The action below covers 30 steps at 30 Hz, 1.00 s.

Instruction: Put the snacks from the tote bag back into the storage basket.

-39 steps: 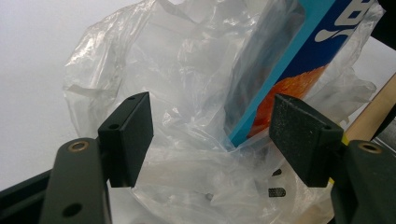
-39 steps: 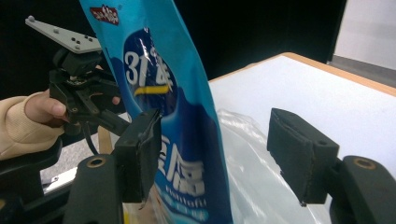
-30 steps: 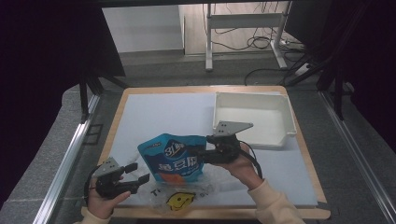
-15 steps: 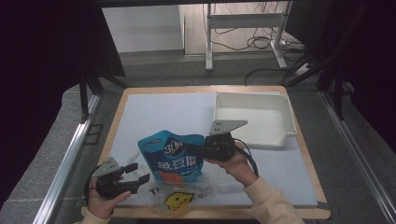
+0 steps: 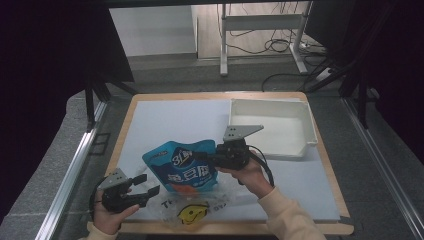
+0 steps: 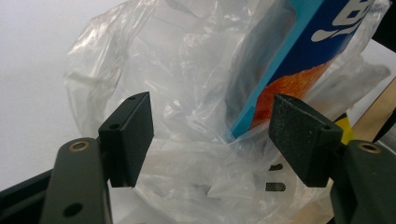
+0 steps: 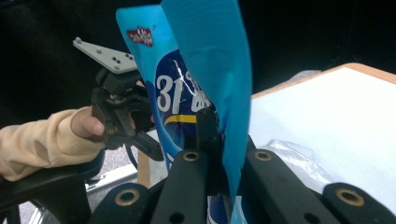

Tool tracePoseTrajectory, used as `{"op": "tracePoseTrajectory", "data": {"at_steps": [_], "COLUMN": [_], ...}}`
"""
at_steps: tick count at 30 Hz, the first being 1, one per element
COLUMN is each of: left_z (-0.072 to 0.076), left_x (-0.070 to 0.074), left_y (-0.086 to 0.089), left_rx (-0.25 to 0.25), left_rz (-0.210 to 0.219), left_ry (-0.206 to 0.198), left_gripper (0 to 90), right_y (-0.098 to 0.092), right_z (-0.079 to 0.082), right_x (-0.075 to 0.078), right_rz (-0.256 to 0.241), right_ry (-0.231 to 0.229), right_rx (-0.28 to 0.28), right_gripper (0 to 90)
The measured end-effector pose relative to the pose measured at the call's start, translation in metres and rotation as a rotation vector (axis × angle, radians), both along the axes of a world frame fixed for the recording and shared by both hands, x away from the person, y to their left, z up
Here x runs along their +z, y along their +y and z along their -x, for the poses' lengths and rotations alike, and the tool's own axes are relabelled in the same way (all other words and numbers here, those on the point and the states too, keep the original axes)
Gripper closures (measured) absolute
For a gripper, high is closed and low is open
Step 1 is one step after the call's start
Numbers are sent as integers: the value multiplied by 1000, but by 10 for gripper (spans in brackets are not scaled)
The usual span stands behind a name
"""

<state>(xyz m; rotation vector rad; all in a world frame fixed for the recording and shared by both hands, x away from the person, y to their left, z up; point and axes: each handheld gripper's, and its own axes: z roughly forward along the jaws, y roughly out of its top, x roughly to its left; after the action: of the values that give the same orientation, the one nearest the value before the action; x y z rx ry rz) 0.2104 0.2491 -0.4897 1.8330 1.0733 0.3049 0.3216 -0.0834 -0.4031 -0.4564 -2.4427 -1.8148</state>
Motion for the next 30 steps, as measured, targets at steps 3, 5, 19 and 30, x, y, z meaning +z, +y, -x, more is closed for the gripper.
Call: {"op": "tracePoseTrajectory", "data": {"at_steps": [3, 5, 19, 30], "left_z": [0, 0, 0, 0], "left_x": [0, 0, 0, 1], "left_y": [0, 0, -1, -1], "left_rx": [-1, -1, -2, -5], "left_rz": [1, 2, 3, 2], "left_ry": [-1, -1, -1, -3], "left_gripper": [311, 311, 314, 314], "right_y": [1, 2, 4, -5], "right_z": [1, 2, 5, 5], "right_x": [3, 3, 24, 57], "right_rz": [-4, -8, -86, -191], "right_ry": [-2, -6, -39, -80], "right_rx": [-1, 0, -4, -47], "right_gripper": [888, 888, 890, 890]}}
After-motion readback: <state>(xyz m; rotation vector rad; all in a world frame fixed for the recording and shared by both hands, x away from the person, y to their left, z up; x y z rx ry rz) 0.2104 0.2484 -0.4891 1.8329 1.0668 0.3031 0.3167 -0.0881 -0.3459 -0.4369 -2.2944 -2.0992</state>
